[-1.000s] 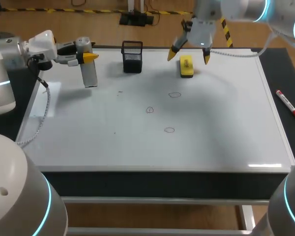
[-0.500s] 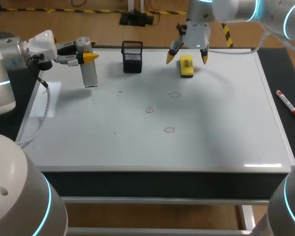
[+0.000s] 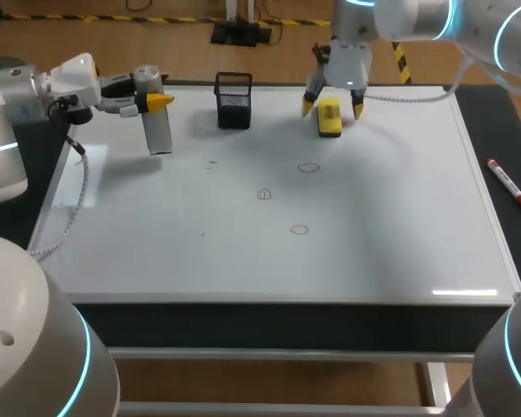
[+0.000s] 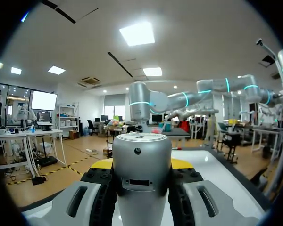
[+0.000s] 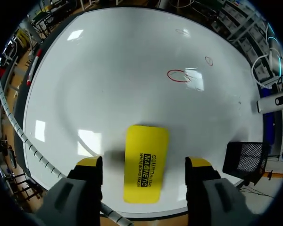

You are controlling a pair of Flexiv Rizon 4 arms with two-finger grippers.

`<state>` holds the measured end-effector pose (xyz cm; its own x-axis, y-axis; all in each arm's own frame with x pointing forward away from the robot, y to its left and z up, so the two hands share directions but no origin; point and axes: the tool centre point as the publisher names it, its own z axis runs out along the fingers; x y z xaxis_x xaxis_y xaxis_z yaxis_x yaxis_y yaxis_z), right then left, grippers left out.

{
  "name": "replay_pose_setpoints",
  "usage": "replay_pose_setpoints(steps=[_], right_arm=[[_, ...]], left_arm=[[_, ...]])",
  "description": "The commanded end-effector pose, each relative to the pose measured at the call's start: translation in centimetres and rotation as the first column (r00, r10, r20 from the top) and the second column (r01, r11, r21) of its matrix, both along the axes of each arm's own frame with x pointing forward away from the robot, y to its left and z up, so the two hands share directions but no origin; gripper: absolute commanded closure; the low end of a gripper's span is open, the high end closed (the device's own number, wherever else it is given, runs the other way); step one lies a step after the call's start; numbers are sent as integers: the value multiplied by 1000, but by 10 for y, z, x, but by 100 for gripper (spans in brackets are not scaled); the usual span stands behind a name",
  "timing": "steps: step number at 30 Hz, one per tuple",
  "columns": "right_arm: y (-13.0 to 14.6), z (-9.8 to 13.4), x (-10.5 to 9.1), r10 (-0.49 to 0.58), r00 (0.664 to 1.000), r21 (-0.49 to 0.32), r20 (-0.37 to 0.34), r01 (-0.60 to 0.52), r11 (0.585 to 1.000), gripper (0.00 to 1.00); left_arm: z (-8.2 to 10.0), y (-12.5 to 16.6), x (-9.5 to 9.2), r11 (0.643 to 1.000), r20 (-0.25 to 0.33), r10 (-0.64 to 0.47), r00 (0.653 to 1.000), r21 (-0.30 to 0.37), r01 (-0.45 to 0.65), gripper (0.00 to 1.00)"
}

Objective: Pick up the inspection probe, press it on each red-marked spot on the whiteboard one by one, put down the probe, pick up the eraser, and wipe off all the red marks.

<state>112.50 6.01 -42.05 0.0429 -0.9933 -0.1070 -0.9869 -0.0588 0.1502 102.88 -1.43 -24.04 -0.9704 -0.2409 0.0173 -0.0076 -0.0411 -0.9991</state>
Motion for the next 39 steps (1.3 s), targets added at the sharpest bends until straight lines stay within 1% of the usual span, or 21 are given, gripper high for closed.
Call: replay_pose_setpoints(steps=[1,3,5,9,16,20,26,31,35,39], right_arm=[[-1,0,5,2,1000,-14,-4,-2,1000,100],[-2,7,5,2,1000,-31,12,-2,1000,100],[-2,15,3,3,1000,-27,30,-3,1000,100],[-3,25,2,-13,999,-45,44,15,999,100],[-19,37,-4,-57,997,-48,57,60,997,100],[-38,43,-8,-100,993,-37,65,102,994,100],[-73,52,-15,-175,981,-50,84,179,983,100],[-105,56,-25,-258,961,-48,94,264,963,100],[-129,55,-35,-330,940,-50,84,335,941,100],[-146,53,-46,-378,923,-49,70,382,923,100]], left_arm=[[1,0,-1,1000,2,2,1000,0,-2,100],[1,0,-1,1000,2,2,1000,0,-2,100],[1,0,-1,1000,2,2,1000,0,-2,100],[1,0,-1,1000,2,2,1000,0,-2,100],[1,0,-1,1000,2,2,1000,0,-2,100],[1,0,-1,1000,2,2,1000,0,-2,100],[1,0,-1,1000,2,2,1000,0,-2,100],[1,0,-1,1000,2,2,1000,0,-2,100],[1,0,-1,1000,2,2,1000,0,-2,100],[1,0,-1,1000,2,2,1000,0,-2,100]])
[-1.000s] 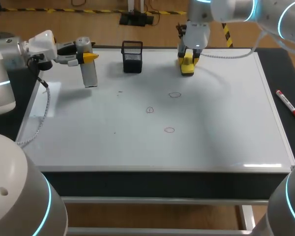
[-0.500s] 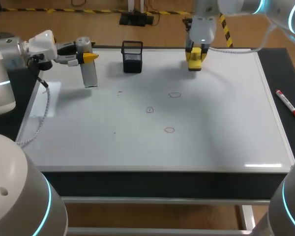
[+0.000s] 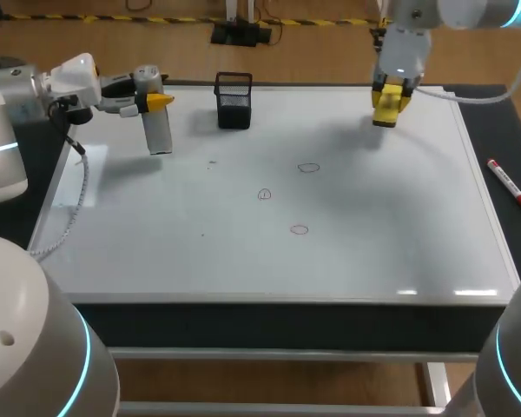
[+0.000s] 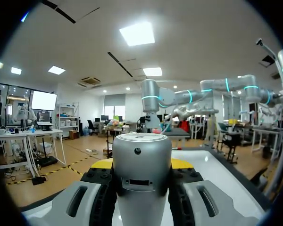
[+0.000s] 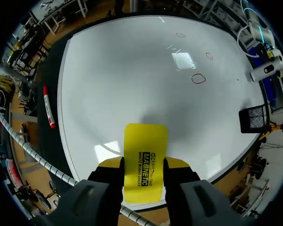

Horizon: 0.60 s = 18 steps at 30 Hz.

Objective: Pick up the inspection probe, press it on each red-marked spot on the whiteboard one by one, put down the probe, pick up the eraser, and wipe off all the red marks.

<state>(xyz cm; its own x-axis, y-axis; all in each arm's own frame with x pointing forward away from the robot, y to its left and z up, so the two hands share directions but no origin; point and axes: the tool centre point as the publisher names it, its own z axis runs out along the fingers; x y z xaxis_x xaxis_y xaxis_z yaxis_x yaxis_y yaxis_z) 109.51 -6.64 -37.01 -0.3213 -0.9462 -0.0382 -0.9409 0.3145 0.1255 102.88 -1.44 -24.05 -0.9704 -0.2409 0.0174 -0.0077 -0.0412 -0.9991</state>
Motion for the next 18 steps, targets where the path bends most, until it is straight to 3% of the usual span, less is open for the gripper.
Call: replay_pose_setpoints(steps=[1,8,18], right_arm=[[-23,2,-19,-31,999,7,42,31,999,100],[-43,2,-31,-77,996,19,38,77,997,100],[-50,3,-36,-113,993,43,36,111,993,100]], left_arm=[[1,0,-1,1000,2,2,1000,0,-2,100],[1,0,-1,1000,2,2,1000,0,-2,100],[1,0,-1,1000,2,2,1000,0,-2,100]])
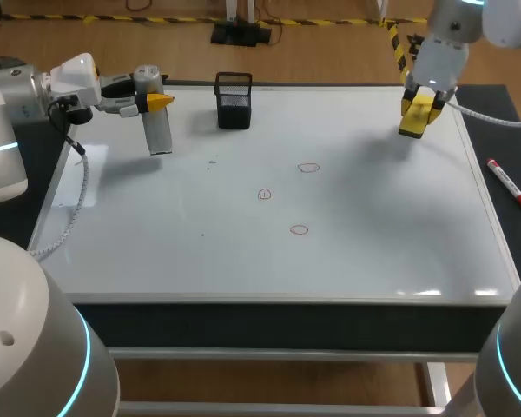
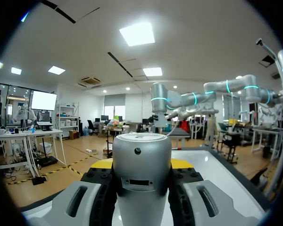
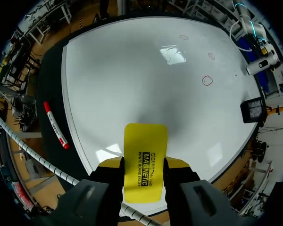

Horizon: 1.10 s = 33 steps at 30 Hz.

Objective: Pick up the inspection probe, press it on each red-marked spot on the whiteboard one by one, put down the probe, pick up the eraser, and wipe off all the red marks.

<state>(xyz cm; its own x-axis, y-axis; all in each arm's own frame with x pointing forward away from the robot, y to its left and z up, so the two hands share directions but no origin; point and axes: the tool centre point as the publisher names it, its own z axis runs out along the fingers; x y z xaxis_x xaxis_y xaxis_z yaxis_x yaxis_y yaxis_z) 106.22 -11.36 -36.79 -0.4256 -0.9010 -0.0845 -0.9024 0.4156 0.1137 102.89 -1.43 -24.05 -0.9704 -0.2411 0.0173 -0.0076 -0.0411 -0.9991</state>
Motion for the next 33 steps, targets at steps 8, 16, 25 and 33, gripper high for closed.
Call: replay_pose_setpoints(steps=[8,16,25,33], right_arm=[[-3,1,-3,2,1000,1,10,-2,1000,100],[-3,1,-3,2,1000,1,10,-2,1000,100],[-3,1,-3,2,1000,1,10,-2,1000,100],[-3,1,-3,2,1000,1,10,-2,1000,100]], left_arm=[[1,0,-1,1000,2,2,1000,0,-2,100],[1,0,-1,1000,2,2,1000,0,-2,100],[1,0,-1,1000,2,2,1000,0,-2,100],[-3,-50,-33,996,-24,-88,996,-9,88,100]])
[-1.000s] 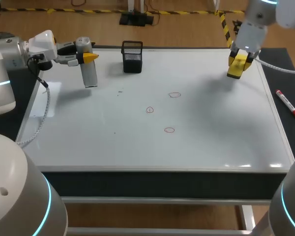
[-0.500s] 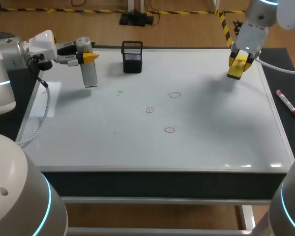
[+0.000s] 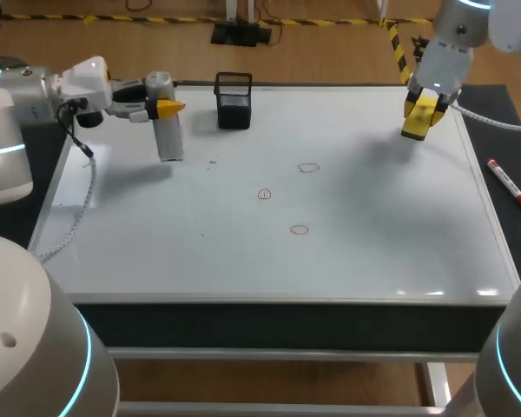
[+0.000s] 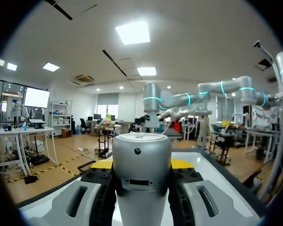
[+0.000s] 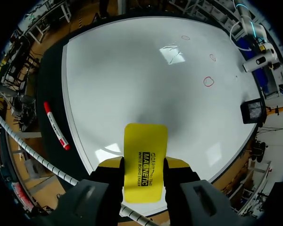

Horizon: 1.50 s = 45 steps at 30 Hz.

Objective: Pick up the inspection probe, press it on each red-marked spot on the whiteboard one by one, put down the probe, pick up the eraser, and wipe off all the red marks.

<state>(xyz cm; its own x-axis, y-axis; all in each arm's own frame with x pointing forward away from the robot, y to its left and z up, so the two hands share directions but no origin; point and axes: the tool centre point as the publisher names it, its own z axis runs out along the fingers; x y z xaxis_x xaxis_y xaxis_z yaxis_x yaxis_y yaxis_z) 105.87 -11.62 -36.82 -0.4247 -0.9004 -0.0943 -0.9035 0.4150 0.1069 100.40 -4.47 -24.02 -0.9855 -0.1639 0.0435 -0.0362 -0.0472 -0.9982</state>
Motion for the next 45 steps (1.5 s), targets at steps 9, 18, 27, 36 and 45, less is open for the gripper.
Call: replay_pose_setpoints(steps=[9,18,27,36,45], right_arm=[[0,1,0,2,1000,-5,0,-2,1000,100],[0,1,0,2,1000,-5,0,-2,1000,100],[0,1,0,2,1000,-5,0,-2,1000,100],[0,1,0,2,1000,-5,0,-2,1000,100],[0,1,0,2,1000,-5,0,-2,1000,100]], left_arm=[[3,-85,-35,992,-4,-121,993,-28,121,100],[-5,-144,-43,969,-18,-242,970,-57,241,100],[-18,-175,-53,948,-15,-311,950,-78,309,100],[-23,-179,-52,943,-24,-325,945,-85,322,100],[-29,-177,-65,938,-33,-338,941,-95,334,100]])
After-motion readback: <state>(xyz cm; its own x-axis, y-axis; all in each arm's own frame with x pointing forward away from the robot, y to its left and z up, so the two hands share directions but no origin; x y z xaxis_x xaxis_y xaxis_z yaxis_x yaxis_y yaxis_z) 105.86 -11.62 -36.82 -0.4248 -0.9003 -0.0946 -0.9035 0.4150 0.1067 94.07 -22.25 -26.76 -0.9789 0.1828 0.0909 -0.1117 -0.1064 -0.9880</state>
